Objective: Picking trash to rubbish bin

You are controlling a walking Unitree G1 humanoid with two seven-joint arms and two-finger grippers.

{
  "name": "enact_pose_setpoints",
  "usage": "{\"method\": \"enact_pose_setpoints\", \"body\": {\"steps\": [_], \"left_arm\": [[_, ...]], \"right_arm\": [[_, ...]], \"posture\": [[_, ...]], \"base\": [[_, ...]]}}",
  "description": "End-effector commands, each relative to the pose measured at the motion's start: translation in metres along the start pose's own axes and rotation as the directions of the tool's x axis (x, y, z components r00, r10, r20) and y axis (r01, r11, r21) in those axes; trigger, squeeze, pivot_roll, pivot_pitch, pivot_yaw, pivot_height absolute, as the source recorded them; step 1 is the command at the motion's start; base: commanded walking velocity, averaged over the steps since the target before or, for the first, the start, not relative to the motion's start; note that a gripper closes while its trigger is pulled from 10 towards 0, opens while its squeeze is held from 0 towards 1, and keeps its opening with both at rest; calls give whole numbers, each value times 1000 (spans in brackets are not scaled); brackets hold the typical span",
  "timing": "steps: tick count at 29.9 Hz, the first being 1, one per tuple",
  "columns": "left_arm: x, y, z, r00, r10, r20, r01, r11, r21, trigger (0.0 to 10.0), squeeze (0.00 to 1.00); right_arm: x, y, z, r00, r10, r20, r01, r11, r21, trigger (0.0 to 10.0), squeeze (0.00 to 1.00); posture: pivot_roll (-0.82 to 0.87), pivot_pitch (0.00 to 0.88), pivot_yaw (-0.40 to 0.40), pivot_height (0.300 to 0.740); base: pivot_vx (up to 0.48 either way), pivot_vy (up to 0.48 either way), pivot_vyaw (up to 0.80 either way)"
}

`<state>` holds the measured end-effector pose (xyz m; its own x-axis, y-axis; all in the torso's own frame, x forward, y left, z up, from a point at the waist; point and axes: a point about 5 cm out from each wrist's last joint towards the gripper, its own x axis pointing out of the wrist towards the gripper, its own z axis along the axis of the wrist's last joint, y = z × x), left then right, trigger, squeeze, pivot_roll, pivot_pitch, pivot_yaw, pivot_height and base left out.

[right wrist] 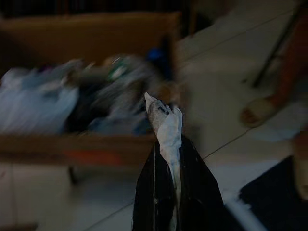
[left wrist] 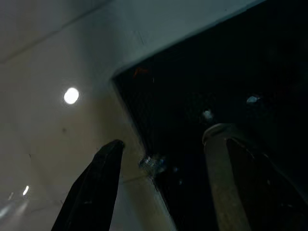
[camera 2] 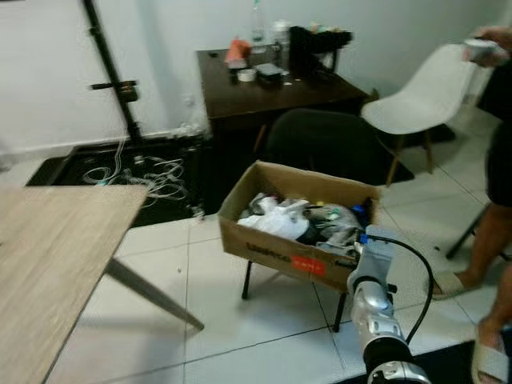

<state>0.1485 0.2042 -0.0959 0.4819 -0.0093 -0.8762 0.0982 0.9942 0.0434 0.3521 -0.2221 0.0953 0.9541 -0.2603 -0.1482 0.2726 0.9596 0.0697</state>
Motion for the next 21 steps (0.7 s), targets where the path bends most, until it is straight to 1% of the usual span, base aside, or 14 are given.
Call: {"method": "enact_pose_setpoints", "body": {"steps": [1,3,6,9,13,20,21], "left_arm": [[-2,1,-9,1000,6,-23,-6,1000,-7,10000,0],[-2,0,-9,1000,-5,-21,4,1000,-18,10000,0],[-1,-1,-8,1000,-16,-19,16,1000,-20,10000,0],[-1,-1,-8,1000,-16,-18,16,1000,-20,10000,0],[-1,-2,-7,1000,-21,-15,21,1000,-23,10000,0],[-1,-2,-7,1000,-26,-13,25,999,-26,10000,0],[-1,-2,-8,1000,-27,-15,27,999,-24,10000,0]], "right_arm": [[0,11,10,997,49,65,-50,999,5,10000,0],[0,16,16,992,79,98,-79,997,-3,10000,0],[1,24,26,985,106,138,-105,994,-15,10000,0],[1,26,28,983,111,147,-111,994,-9,10000,0],[1,28,30,980,125,158,-123,992,-22,10000,0],[1,24,26,985,105,138,-101,994,-40,10000,0],[2,19,26,989,74,132,-68,996,-52,10000,0]], "posture": [[-141,95,80,740],[-141,95,80,740],[-142,94,81,740],[-142,94,81,740],[-139,94,80,740],[-139,94,80,740],[-139,94,80,740]], "base": [[0,0,0],[0,0,0],[319,0,0],[331,0,0],[355,0,0],[363,0,0],[364,0,-800]]}}
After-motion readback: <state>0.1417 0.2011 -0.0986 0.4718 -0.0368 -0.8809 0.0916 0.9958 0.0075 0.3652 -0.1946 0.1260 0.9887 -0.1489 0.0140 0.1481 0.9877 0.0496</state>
